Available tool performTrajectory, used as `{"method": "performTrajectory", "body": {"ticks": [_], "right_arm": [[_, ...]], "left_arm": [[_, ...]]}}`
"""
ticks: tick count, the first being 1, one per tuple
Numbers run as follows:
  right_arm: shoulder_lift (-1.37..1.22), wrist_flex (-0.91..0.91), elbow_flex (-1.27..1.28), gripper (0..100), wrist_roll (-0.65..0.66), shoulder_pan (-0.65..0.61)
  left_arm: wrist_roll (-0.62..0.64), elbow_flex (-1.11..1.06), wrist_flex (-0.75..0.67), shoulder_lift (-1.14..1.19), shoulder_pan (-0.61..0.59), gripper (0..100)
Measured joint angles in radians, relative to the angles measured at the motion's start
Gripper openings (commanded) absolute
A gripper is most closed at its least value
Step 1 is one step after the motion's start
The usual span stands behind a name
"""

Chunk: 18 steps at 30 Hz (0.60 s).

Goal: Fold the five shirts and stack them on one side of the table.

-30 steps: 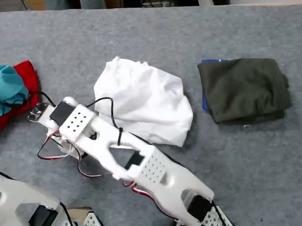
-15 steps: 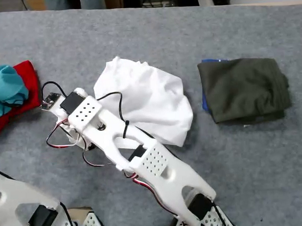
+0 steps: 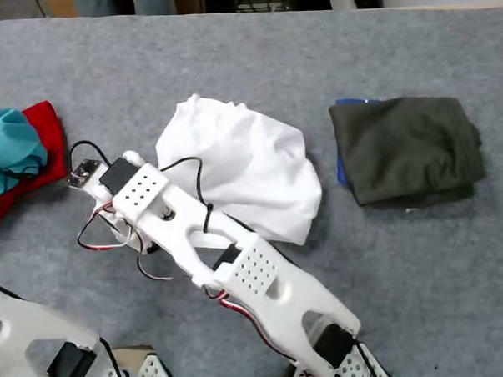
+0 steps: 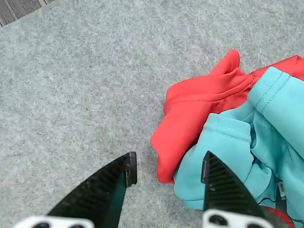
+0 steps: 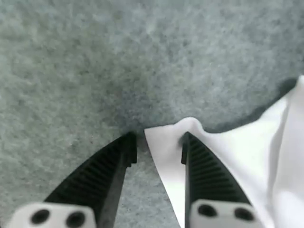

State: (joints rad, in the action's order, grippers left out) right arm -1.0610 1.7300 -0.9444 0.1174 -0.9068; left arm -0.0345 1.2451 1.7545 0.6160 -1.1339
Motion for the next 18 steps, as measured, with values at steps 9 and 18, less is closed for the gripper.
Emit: {"method": "performTrajectory", "body": {"ticks": [9,18], "right_arm": [[-0.031,-0.003,-0.017,2.5,0.0,0.002],[-0.049,0.02,-0.071,1.4,0.002,0.068]], "left_arm": [[0.0,0.0,0.0,0.0,0.0,24],[0.0,0.0,0.0,0.0,0.0,24]]}}
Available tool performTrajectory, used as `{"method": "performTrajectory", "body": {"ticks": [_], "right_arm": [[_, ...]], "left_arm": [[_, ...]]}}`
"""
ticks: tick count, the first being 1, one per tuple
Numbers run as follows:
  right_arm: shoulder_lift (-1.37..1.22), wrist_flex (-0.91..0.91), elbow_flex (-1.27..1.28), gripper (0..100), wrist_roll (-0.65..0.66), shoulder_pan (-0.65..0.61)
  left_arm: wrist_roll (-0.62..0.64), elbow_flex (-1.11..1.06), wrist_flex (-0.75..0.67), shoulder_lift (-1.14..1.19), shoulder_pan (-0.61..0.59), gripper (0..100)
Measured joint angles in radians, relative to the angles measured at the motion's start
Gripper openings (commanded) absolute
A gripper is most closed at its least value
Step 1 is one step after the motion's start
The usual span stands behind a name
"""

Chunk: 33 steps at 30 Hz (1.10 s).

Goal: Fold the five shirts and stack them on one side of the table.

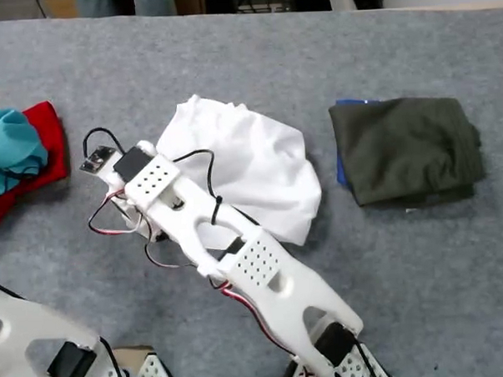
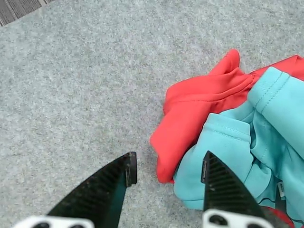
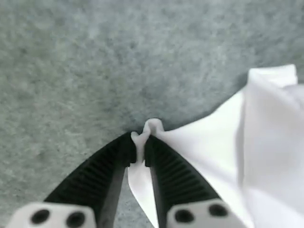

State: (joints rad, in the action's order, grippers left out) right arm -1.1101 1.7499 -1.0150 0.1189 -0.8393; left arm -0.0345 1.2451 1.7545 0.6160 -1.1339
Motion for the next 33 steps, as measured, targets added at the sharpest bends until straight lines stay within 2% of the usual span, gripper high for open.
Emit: {"method": "performTrajectory", "body": {"ticks": [6,13,16,21,29,33], "right_arm": [[0.078,0.008,-0.098,1.4,0.0,0.02],[0.371,0.008,-0.272,1.4,-0.101,0.02],[0.482,-0.044,-0.388,1.4,-0.17,0.02],[0.617,-0.275,-0.511,1.4,-0.235,0.017],[0.733,-0.809,-0.503,1.3,-0.226,0.017],[0.779,-0.922,-0.404,1.3,-0.195,0.038]], "left_arm": [[0.0,0.0,0.0,0.0,0.0,24],[0.0,0.0,0.0,0.0,0.0,24],[0.0,-0.012,0.0,-0.003,0.0,24],[0.0,-0.037,0.0,-0.003,0.0,24],[0.0,-0.037,0.0,-0.003,0.0,24],[0.0,-0.037,0.0,-0.003,0.0,24]]}}
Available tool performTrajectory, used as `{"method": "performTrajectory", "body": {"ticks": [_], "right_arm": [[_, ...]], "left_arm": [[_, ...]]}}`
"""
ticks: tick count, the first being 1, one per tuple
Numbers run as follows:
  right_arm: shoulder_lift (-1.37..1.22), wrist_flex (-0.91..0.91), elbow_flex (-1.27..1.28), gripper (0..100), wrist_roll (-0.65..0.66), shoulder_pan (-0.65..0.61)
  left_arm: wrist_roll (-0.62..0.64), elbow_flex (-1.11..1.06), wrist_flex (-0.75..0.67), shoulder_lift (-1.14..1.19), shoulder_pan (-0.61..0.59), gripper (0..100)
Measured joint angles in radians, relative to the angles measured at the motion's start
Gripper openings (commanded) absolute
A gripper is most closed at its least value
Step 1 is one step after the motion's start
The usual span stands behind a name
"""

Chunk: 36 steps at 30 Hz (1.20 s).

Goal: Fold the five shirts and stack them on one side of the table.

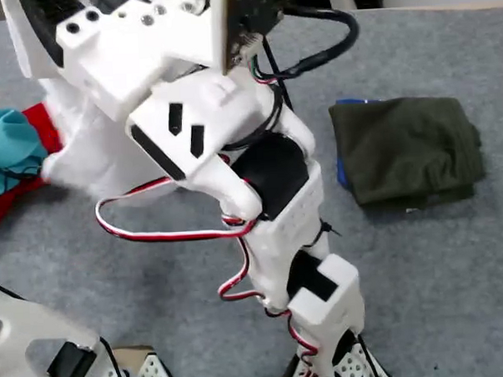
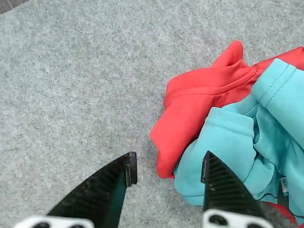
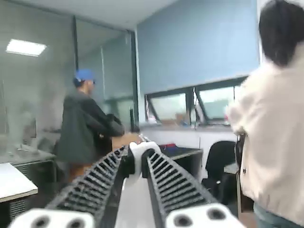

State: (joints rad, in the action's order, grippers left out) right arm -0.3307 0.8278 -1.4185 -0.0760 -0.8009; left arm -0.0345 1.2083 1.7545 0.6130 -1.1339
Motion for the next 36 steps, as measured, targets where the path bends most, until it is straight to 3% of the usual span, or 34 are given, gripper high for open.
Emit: {"method": "performTrajectory", "body": {"ticks": [11,18,22,27,33,36], "right_arm": [[0.006,0.253,0.557,1.3,-0.061,0.37],[0.005,0.127,1.059,1.3,-0.061,0.575],[0.005,-0.048,1.315,1.3,-0.064,0.638],[0.005,-0.282,1.562,1.3,-0.069,0.652],[-0.069,-0.405,1.654,1.3,-0.133,0.657],[-0.086,-0.41,1.654,1.3,-0.138,0.664]], "left_arm": [[-0.146,0.0,0.0,0.0,0.011,24],[-0.183,0.0,0.0,-0.118,0.132,24],[-0.21,-0.074,0.0,-0.239,0.269,24],[-0.242,-0.387,-0.002,-0.446,0.509,24],[-0.505,-0.939,-0.002,-0.76,0.856,24],[-0.617,-1.146,-0.015,-0.865,0.967,24]]}}
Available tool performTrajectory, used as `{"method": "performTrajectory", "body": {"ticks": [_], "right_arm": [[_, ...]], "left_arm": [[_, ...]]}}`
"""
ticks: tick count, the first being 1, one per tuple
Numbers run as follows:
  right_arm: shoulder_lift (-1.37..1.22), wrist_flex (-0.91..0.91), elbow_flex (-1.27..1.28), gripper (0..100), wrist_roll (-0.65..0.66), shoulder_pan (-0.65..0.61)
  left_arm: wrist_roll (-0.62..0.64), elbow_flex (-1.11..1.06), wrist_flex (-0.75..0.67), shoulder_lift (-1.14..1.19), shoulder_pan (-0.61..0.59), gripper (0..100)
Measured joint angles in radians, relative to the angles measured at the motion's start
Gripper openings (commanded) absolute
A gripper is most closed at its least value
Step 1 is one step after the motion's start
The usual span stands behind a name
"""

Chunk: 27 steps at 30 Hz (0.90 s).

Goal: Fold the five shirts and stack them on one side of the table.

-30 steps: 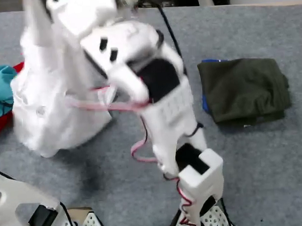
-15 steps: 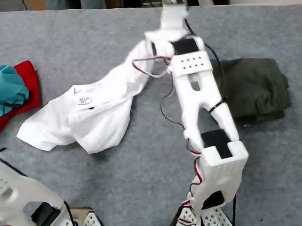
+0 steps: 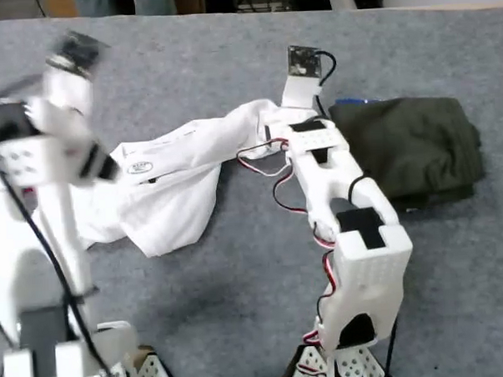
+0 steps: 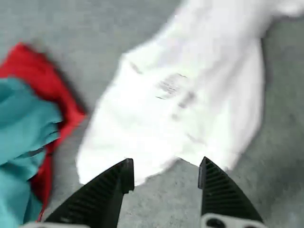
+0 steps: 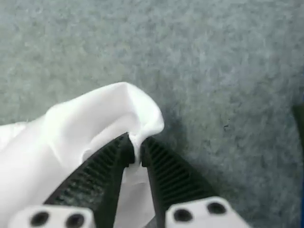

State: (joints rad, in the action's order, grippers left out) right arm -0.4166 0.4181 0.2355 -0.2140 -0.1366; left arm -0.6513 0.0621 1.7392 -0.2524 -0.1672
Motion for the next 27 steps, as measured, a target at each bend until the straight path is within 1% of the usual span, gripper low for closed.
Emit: {"method": "performTrajectory", "body": {"ticks": [3,6,12,16,19,23,25,27], "right_arm": [[0.0,0.0,0.0,1.3,-0.015,0.002],[0.0,0.0,0.0,1.3,-0.015,0.0],[0.0,0.0,0.0,1.3,-0.015,0.002],[0.0,0.0,0.0,1.4,-0.015,0.002],[0.0,0.0,0.0,1.4,-0.015,0.002],[0.0,-0.005,0.0,1.5,-0.015,0.002],[0.0,-0.006,0.0,1.5,-0.015,0.002],[0.0,-0.006,0.0,1.5,-0.015,0.002]], "left_arm": [[-0.028,-0.175,-0.046,-0.025,0.052,24],[-0.034,-0.285,-0.071,-0.031,0.103,23],[-0.034,-0.322,-0.12,-0.031,0.172,23],[-0.034,-0.331,-0.161,-0.031,0.19,23],[-0.037,-0.331,-0.199,-0.028,0.173,23],[-0.092,-0.331,-0.267,0.032,0.112,23],[-0.11,-0.331,-0.305,0.087,0.083,18],[-0.124,-0.325,-0.308,0.14,0.069,14]]}}
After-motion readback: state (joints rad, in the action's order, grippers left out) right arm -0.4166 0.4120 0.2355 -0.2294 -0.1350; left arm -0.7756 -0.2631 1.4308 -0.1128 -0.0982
